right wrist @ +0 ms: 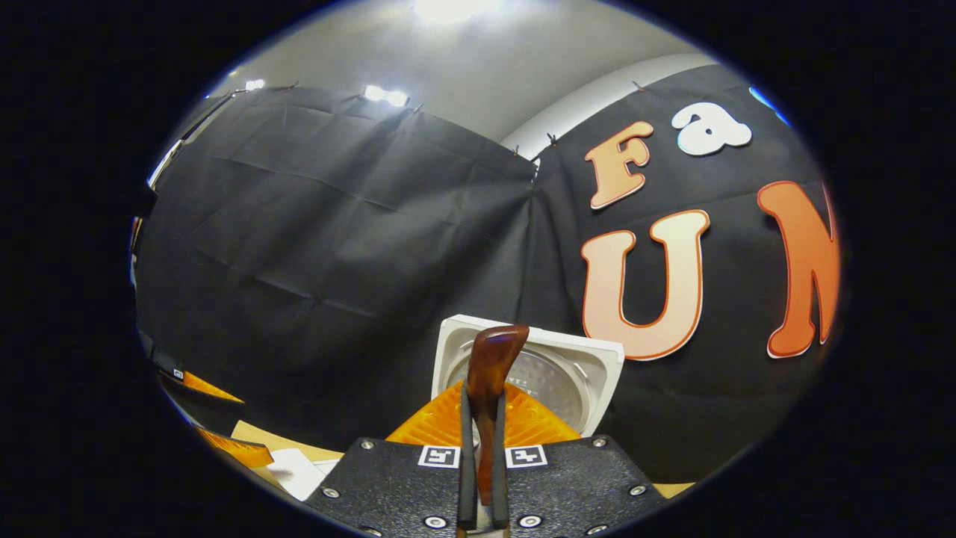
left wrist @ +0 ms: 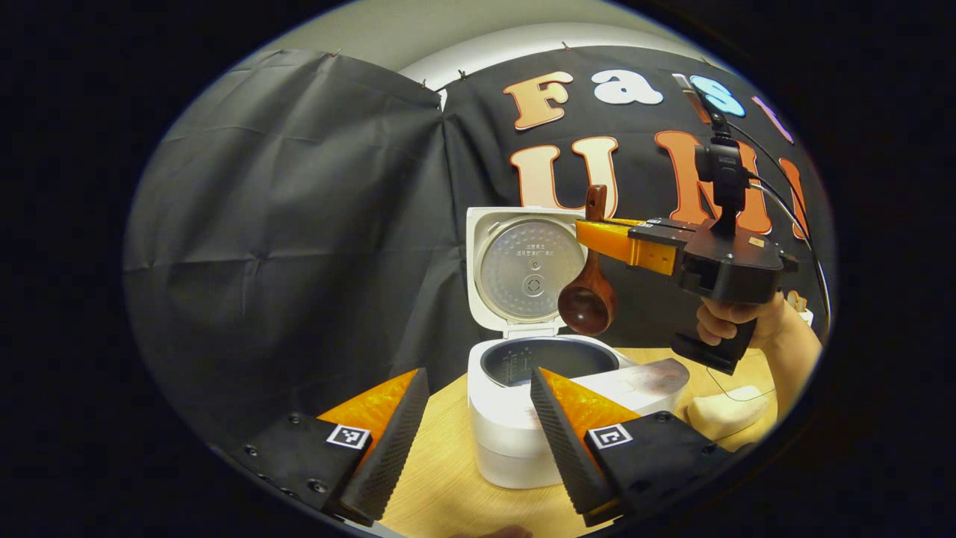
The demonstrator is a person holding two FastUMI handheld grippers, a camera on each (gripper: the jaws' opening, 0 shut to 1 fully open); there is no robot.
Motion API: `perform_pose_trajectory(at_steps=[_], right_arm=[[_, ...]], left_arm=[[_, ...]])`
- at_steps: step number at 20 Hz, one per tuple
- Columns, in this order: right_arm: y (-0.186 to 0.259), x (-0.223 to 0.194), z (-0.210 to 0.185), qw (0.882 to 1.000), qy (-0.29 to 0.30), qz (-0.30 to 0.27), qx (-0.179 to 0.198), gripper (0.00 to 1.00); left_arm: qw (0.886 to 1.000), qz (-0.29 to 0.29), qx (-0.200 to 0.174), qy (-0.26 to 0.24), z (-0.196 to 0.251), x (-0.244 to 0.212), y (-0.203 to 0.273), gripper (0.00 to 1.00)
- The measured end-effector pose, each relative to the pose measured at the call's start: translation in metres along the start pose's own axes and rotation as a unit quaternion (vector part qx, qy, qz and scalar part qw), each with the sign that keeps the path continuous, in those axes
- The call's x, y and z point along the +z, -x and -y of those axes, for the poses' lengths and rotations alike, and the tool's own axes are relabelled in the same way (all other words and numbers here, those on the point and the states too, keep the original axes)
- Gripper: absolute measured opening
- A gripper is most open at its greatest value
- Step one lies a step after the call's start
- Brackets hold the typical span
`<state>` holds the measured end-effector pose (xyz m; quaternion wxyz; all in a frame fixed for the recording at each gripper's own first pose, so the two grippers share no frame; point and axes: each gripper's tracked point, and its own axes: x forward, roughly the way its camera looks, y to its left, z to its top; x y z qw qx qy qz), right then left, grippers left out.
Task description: Close the left gripper, press the button to open the rice cooker; take a wooden spoon from the chopstick holder with the right hand, scoop a spoonful of rice and pour it into the rice cooker, then put the wooden spoon back into the chopstick holder.
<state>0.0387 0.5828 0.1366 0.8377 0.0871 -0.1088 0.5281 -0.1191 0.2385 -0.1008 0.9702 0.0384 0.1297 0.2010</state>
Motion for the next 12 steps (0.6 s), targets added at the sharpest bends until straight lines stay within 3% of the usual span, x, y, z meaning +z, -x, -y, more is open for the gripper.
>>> perform_pose_trajectory(at_steps=[1, 4, 8, 12], right_arm=[[0.007, 0.002, 0.005, 1.000, -0.013, -0.002, -0.011, 0.08], [0.030, 0.011, 0.035, 0.996, -0.062, -0.011, -0.061, 0.08], [0.061, 0.007, 0.084, 0.983, -0.128, -0.035, -0.123, 0.08], [0.105, 0.009, 0.128, 0.970, -0.151, -0.046, -0.184, 0.08]], left_arm=[[1.000, 0.000, -0.002, 0.000, 0.003, 0.000, 0.000, 0.91], [1.000, 0.000, -0.007, 0.003, 0.011, -0.001, 0.001, 0.91], [1.000, 0.007, -0.021, 0.000, 0.025, 0.003, 0.002, 0.91], [0.999, 0.009, -0.035, -0.001, 0.046, 0.006, 0.001, 0.91]])
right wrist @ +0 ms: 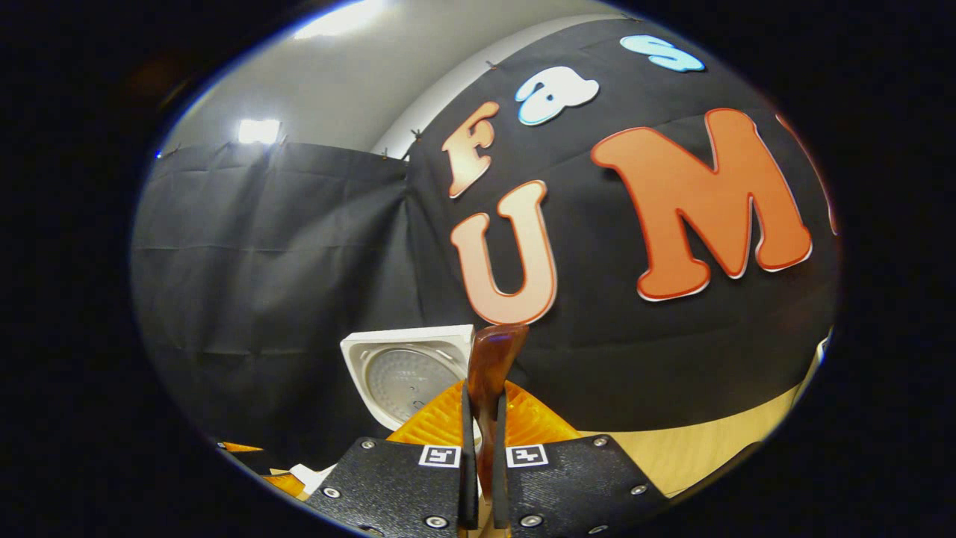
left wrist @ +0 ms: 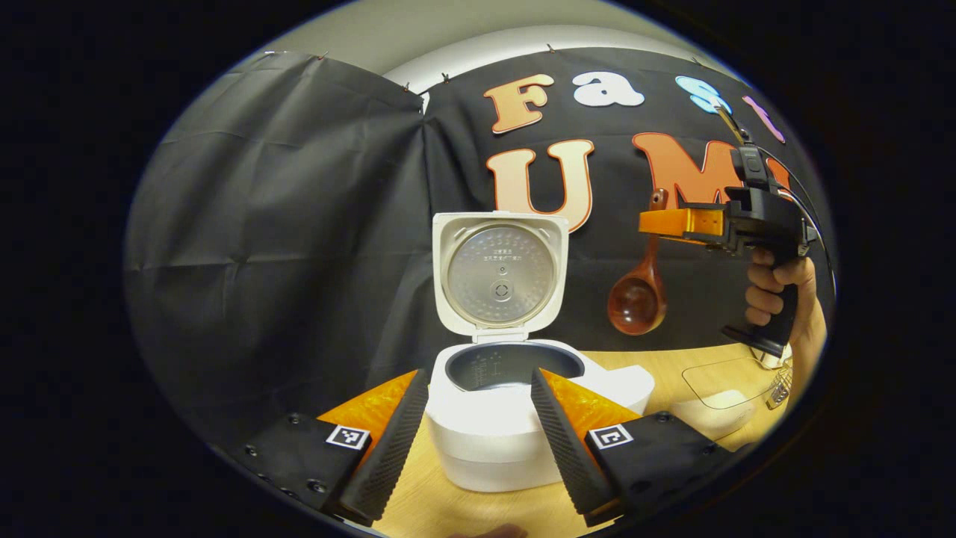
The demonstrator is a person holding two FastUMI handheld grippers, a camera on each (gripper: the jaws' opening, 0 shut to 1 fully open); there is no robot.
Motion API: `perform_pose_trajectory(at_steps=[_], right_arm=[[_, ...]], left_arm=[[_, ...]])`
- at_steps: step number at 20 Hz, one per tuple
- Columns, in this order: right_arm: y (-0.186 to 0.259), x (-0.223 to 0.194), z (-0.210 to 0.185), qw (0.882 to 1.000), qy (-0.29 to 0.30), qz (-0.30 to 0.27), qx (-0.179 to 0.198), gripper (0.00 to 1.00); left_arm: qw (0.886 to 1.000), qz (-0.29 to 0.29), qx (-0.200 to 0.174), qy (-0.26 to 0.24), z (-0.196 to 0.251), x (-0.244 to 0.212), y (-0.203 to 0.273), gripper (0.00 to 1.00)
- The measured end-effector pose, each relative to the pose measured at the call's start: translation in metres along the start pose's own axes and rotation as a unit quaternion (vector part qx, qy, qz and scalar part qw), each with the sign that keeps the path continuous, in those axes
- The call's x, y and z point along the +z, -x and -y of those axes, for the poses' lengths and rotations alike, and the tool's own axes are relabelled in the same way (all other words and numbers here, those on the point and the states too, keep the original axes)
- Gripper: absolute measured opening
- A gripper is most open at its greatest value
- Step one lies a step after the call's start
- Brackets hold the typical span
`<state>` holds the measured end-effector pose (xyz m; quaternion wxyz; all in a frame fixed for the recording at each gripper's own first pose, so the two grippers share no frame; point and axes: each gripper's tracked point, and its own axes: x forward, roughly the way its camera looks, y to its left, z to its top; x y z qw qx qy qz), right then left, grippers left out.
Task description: Close the left gripper, press the button to open the rice cooker; take a wooden spoon from the chopstick holder with the right hand, scoop a spoonful of rice and pour it into the rice cooker, then put the wooden spoon back into the chopstick holder.
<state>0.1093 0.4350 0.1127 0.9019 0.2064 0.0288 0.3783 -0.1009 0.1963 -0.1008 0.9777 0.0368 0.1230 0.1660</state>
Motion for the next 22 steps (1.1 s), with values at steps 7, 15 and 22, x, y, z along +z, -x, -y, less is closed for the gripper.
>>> perform_pose_trajectory(at_steps=[7, 15, 22], right_arm=[[0.065, 0.020, 0.111, 0.990, -0.045, -0.001, -0.131, 0.08], [0.156, 0.043, 0.207, 0.965, -0.059, 0.035, -0.252, 0.08], [0.237, 0.037, 0.282, 0.933, -0.087, 0.053, -0.346, 0.08]], left_arm=[[1.000, 0.009, -0.022, -0.002, 0.026, 0.009, -0.002, 0.90], [0.999, 0.000, -0.035, 0.000, 0.047, 0.005, -0.008, 0.90], [0.999, 0.001, -0.042, -0.007, 0.060, 0.008, -0.010, 0.90]])
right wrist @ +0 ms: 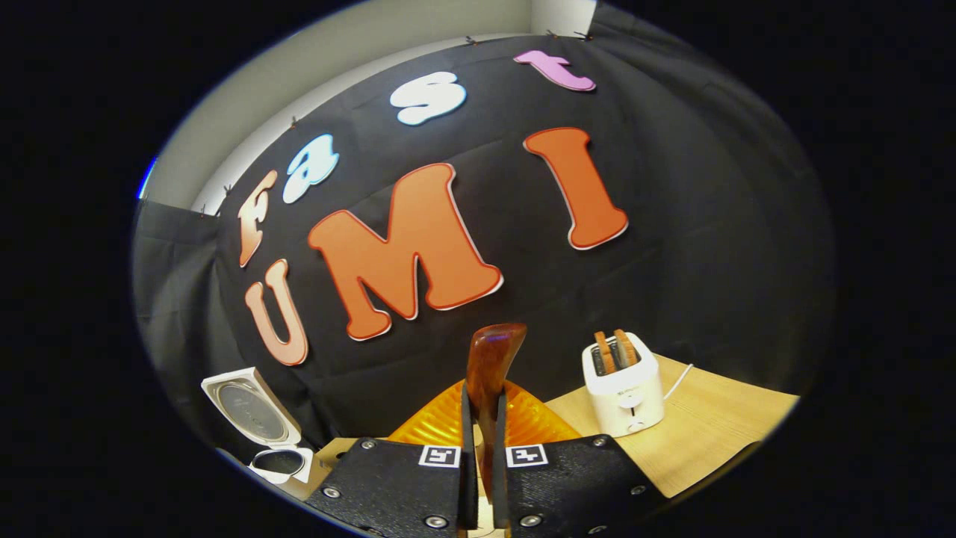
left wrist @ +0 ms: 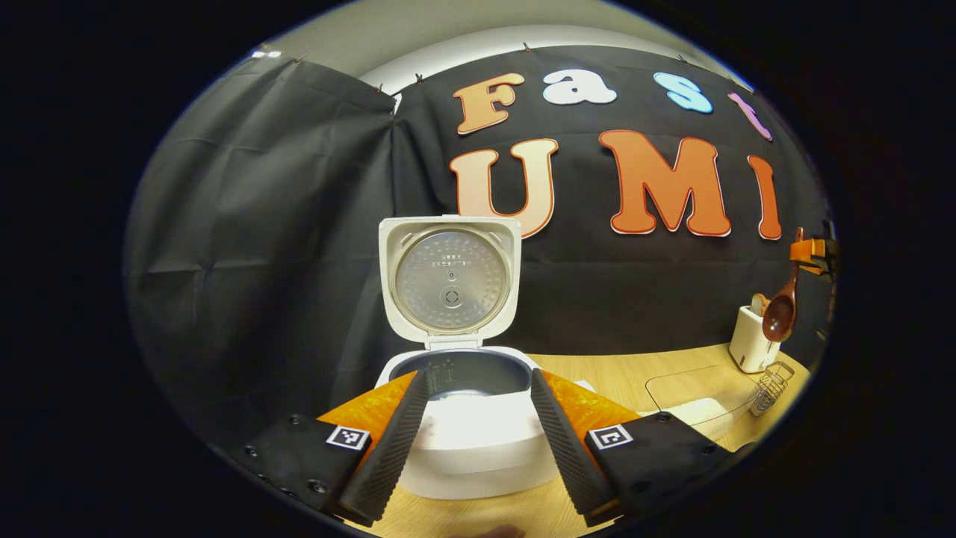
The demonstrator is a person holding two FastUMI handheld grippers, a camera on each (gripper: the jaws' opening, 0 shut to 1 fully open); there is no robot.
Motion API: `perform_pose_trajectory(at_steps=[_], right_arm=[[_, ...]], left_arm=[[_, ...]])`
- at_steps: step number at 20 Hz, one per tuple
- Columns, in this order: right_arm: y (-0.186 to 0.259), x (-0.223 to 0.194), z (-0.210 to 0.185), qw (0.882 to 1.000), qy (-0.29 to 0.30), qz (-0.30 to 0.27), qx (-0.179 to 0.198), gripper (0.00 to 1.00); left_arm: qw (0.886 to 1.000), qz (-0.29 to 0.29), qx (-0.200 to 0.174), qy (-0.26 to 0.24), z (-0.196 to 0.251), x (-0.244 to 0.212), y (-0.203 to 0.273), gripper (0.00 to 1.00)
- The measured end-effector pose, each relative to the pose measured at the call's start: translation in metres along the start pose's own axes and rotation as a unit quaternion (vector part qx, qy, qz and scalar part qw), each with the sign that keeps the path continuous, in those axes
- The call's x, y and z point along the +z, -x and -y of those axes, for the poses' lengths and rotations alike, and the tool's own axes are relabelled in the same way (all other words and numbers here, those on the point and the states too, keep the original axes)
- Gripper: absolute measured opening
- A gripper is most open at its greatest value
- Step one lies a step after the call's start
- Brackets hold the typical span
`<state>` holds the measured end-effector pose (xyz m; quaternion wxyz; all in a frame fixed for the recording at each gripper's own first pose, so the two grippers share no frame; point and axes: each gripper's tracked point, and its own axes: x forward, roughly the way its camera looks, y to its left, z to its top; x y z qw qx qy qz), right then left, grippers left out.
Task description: Close the left gripper, press the button to open the rice cooker; take a wooden spoon from the chopstick holder with the right hand, scoop a spoonful of rice and pour it into the rice cooker, then put the wooden spoon back into the chopstick holder.
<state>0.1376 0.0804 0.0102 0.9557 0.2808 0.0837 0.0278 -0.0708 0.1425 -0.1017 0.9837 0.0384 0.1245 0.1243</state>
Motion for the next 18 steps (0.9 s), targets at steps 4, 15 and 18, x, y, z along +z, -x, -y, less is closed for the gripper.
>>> perform_pose_trajectory(at_steps=[4, 15, 18], right_arm=[[0.007, -0.003, 0.051, 0.999, -0.026, -0.002, -0.042, 0.08], [0.020, -0.057, 0.116, 0.993, -0.073, -0.038, -0.087, 0.08], [0.020, -0.064, 0.126, 0.991, -0.098, -0.039, -0.086, 0.08]], left_arm=[[1.000, -0.003, -0.005, -0.002, 0.008, 0.000, -0.003, 0.91], [1.000, -0.009, -0.004, -0.007, 0.020, -0.003, -0.007, 0.91], [1.000, -0.011, -0.009, -0.008, 0.027, -0.004, -0.009, 0.91]])
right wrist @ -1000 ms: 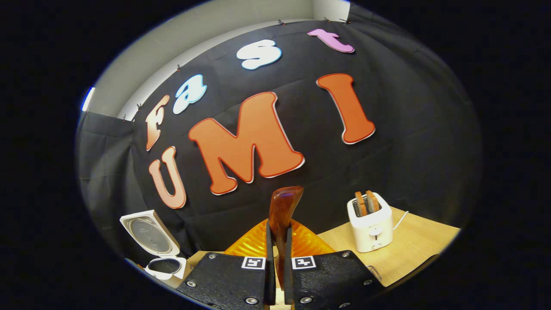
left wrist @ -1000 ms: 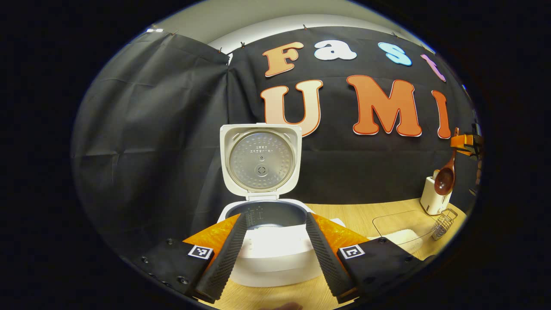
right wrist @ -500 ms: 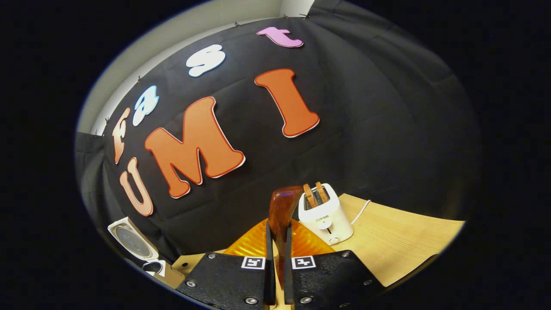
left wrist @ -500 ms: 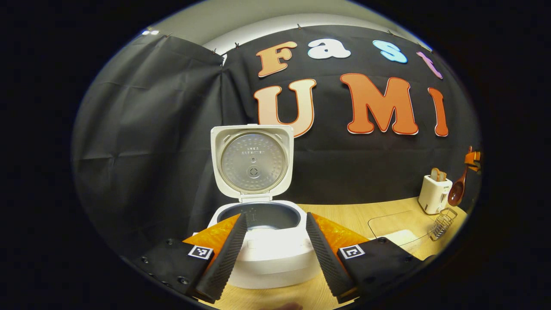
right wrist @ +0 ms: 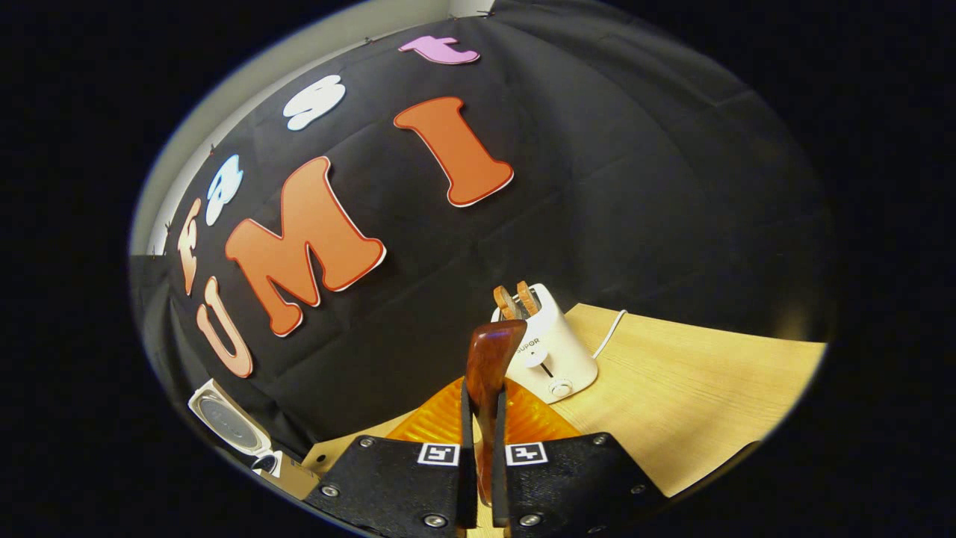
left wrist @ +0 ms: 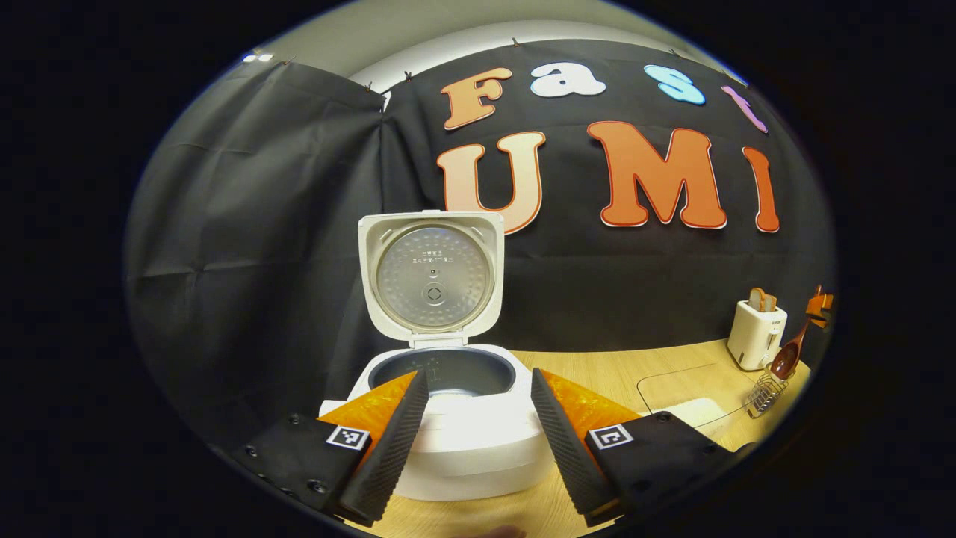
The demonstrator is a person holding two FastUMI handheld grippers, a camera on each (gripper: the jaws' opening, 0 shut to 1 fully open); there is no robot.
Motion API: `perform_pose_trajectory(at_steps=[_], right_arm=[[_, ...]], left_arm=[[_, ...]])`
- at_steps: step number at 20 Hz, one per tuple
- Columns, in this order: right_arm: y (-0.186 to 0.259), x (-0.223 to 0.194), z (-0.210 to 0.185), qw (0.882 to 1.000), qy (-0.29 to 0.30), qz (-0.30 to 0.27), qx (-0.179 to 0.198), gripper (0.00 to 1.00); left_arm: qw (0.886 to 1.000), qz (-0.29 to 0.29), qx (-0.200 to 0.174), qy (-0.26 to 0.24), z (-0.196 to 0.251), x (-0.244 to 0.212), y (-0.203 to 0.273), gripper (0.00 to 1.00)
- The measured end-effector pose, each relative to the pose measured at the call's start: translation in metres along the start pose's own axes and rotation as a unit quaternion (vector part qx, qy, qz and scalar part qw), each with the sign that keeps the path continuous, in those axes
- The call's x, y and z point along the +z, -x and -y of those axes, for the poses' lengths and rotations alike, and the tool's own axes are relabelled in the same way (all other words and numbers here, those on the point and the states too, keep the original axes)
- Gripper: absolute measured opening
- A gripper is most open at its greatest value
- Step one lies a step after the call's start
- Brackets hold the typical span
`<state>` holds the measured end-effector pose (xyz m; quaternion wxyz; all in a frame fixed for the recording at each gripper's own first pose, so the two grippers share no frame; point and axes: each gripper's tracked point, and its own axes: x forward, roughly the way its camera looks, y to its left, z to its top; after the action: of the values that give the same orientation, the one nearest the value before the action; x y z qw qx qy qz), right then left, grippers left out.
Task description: Close the left gripper, press the button to open the rice cooker; take a wooden spoon from the chopstick holder with the right hand, scoop a spoonful of rice and pour it into the rice cooker, then put the wooden spoon back into the chopstick holder.
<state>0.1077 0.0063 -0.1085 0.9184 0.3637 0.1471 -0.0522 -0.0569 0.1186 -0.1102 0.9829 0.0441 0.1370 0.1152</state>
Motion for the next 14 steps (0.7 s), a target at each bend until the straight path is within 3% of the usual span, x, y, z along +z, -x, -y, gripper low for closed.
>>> perform_pose_trajectory(at_steps=[5, 8, 11, 14], right_arm=[[-0.011, -0.023, 0.021, 0.999, -0.030, -0.027, -0.018, 0.08], [-0.013, -0.022, 0.024, 0.998, -0.054, -0.015, -0.020, 0.08], [-0.008, -0.021, 0.028, 0.999, -0.047, -0.010, -0.016, 0.10], [-0.005, -0.021, 0.026, 0.999, -0.041, -0.010, -0.005, 0.15]], left_arm=[[1.000, 0.000, -0.007, 0.000, 0.009, 0.003, -0.003, 0.91], [1.000, 0.002, -0.014, 0.009, 0.012, 0.009, -0.009, 0.90], [0.999, 0.004, -0.024, 0.021, 0.012, 0.023, -0.020, 0.91], [1.000, 0.024, -0.009, 0.003, 0.006, 0.048, -0.029, 0.91]])
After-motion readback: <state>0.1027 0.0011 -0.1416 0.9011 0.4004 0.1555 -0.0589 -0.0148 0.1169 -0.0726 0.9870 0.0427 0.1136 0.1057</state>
